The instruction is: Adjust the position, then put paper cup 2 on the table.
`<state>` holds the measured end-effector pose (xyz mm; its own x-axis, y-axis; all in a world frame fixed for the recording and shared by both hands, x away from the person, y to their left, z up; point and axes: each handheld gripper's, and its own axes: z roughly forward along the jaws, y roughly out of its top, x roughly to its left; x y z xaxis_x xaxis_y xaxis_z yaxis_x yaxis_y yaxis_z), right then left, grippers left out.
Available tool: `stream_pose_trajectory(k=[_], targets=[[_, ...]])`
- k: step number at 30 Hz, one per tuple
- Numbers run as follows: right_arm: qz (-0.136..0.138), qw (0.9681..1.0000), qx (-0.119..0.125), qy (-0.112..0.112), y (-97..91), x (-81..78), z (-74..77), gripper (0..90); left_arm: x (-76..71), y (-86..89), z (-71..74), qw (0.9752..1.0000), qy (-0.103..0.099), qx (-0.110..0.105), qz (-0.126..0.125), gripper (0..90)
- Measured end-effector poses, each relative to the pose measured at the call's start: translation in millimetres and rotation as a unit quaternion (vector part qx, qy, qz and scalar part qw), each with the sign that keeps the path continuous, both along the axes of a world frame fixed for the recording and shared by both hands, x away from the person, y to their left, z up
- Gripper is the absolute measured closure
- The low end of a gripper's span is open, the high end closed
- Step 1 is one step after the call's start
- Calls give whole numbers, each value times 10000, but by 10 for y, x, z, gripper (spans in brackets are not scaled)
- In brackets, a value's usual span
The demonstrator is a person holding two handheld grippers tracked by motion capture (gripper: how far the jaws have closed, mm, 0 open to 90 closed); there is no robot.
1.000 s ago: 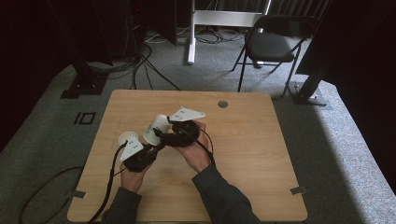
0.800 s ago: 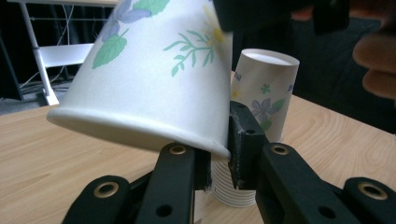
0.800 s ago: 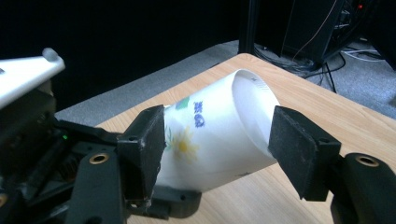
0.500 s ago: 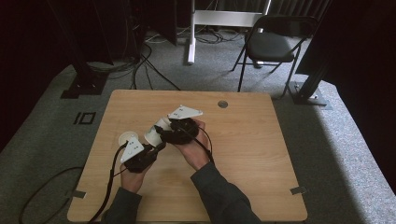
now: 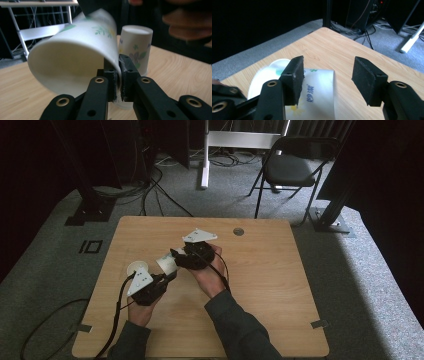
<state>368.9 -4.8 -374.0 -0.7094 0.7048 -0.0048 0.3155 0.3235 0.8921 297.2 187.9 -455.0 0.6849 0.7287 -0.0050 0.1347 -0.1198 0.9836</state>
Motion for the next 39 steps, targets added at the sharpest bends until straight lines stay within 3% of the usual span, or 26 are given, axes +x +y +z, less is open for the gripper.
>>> stream_pose_trajectory(k=[5, 8, 14, 19, 26, 39], targets=[[3, 9999, -92, 98, 0, 19, -48, 434, -22, 73, 60, 9998, -94, -130, 65, 864], [22, 9999, -98, 121, 6, 13, -58, 437, -13, 110, 66, 9995, -59, -304, 76, 859], [153, 9993, -258, 214, 12, 25, -76, 439, -5, 152, 78, 9990, -64, -420, 145, 848], [228, 9990, -301, 243, 25, 16, -84, 437, -7, 154, 80, 9991, -68, -364, 205, 852], [183, 9995, -193, 179, -28, -7, -80, 434, -29, 126, 124, 9992, -88, -115, 378, 853], [25, 10000, -12, -41, -313, -57, 34, 432, -22, 85, 144, 9986, 22, 137, 509, 852]])
